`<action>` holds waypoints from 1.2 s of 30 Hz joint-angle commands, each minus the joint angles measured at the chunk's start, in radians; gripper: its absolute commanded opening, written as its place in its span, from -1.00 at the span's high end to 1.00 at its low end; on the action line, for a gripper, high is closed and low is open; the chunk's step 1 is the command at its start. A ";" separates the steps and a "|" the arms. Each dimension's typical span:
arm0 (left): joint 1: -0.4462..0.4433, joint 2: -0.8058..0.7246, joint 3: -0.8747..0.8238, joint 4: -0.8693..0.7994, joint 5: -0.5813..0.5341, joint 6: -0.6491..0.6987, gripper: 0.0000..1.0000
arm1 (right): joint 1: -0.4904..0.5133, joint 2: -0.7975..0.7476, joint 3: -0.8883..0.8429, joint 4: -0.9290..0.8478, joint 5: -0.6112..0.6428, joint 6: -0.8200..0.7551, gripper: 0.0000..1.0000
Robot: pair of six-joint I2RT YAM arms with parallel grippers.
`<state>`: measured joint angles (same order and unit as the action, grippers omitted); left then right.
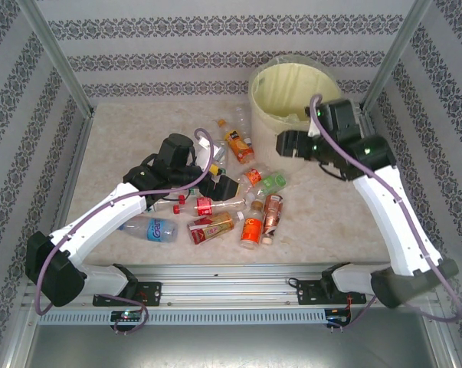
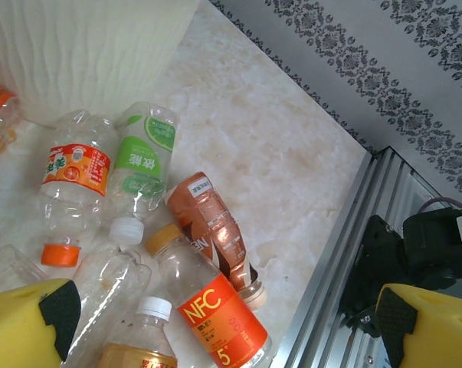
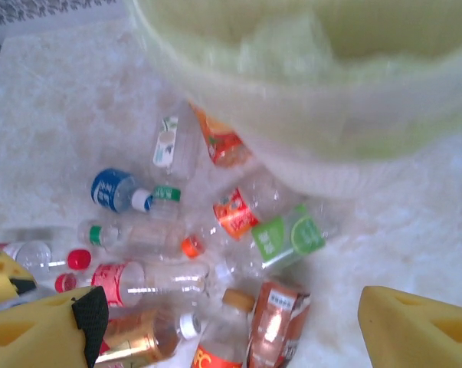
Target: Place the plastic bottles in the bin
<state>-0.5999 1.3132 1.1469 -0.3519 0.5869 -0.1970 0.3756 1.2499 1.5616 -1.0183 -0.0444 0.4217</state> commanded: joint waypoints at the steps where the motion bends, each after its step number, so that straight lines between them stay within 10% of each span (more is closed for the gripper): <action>1: 0.009 0.011 0.025 -0.015 0.027 0.019 -1.00 | 0.026 -0.087 -0.144 0.065 0.026 0.094 -0.71; 17: -0.047 0.088 0.040 -0.046 -0.069 -0.019 -1.00 | 0.072 -0.236 -0.742 0.371 -0.049 0.253 -0.75; 36: -0.049 0.133 0.066 -0.084 -0.069 -0.020 -1.00 | 0.095 0.005 -0.893 0.655 -0.101 0.290 -0.65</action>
<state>-0.6350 1.4452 1.1851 -0.4126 0.5190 -0.2138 0.4557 1.2255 0.6842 -0.4194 -0.1265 0.6979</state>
